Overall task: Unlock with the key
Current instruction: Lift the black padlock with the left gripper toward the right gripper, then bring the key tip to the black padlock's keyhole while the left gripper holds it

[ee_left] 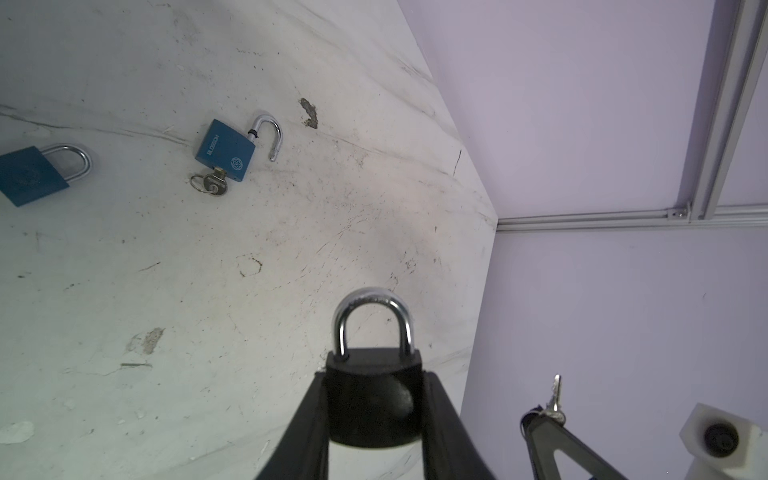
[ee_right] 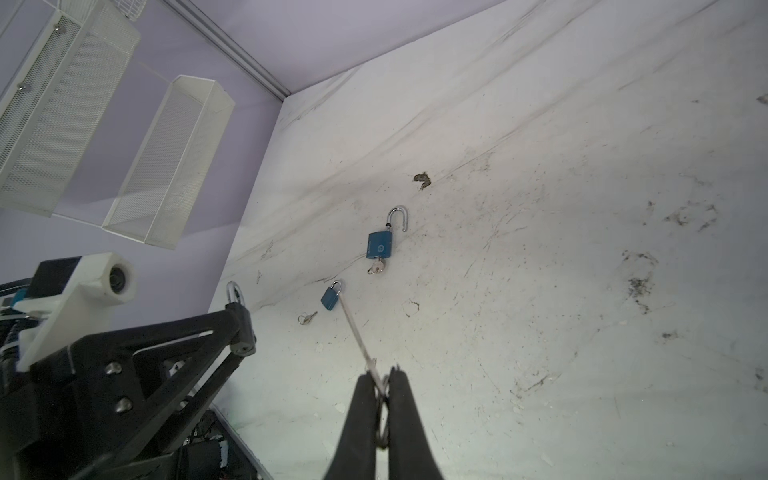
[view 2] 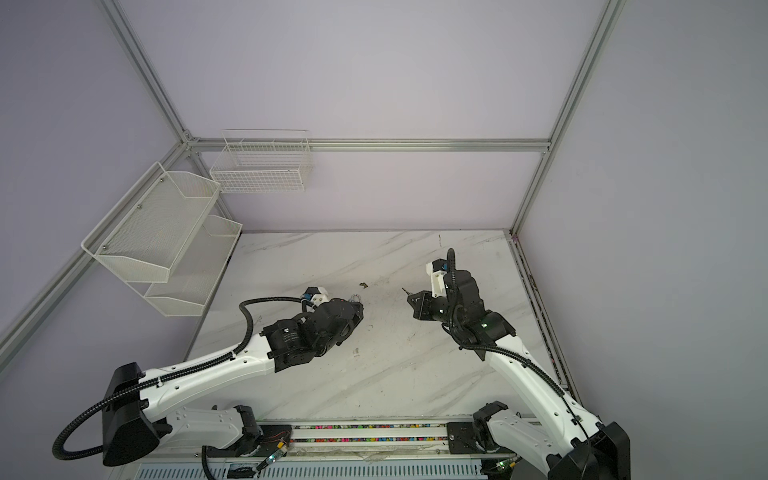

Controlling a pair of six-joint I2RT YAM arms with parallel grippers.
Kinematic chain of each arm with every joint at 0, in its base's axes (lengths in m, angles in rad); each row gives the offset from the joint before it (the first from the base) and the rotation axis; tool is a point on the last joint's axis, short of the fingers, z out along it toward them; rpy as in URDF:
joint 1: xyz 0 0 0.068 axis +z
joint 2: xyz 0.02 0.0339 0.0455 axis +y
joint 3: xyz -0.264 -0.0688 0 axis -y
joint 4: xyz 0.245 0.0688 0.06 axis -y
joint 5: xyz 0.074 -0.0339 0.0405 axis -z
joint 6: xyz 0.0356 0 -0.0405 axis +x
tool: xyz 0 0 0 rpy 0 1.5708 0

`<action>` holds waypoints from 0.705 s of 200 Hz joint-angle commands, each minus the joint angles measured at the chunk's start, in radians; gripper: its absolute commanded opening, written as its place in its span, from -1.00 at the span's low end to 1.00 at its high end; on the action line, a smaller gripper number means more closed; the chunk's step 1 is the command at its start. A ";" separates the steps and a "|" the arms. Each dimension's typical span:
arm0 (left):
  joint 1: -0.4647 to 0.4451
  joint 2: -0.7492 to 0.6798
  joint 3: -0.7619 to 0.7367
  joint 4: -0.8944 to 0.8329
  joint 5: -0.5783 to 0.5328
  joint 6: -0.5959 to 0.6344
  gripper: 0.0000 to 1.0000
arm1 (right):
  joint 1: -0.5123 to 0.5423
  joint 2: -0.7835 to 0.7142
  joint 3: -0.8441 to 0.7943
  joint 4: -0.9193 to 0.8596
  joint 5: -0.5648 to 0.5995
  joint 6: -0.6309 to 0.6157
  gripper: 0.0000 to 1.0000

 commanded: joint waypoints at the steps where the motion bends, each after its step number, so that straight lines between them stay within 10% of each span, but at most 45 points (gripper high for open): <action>1: 0.011 0.023 0.034 0.049 -0.078 -0.133 -1.00 | 0.054 0.014 0.004 0.060 0.022 0.036 -1.00; 141: 0.058 0.053 -0.021 0.146 -0.043 -0.323 -1.00 | 0.270 0.200 0.033 0.203 0.111 0.054 -1.00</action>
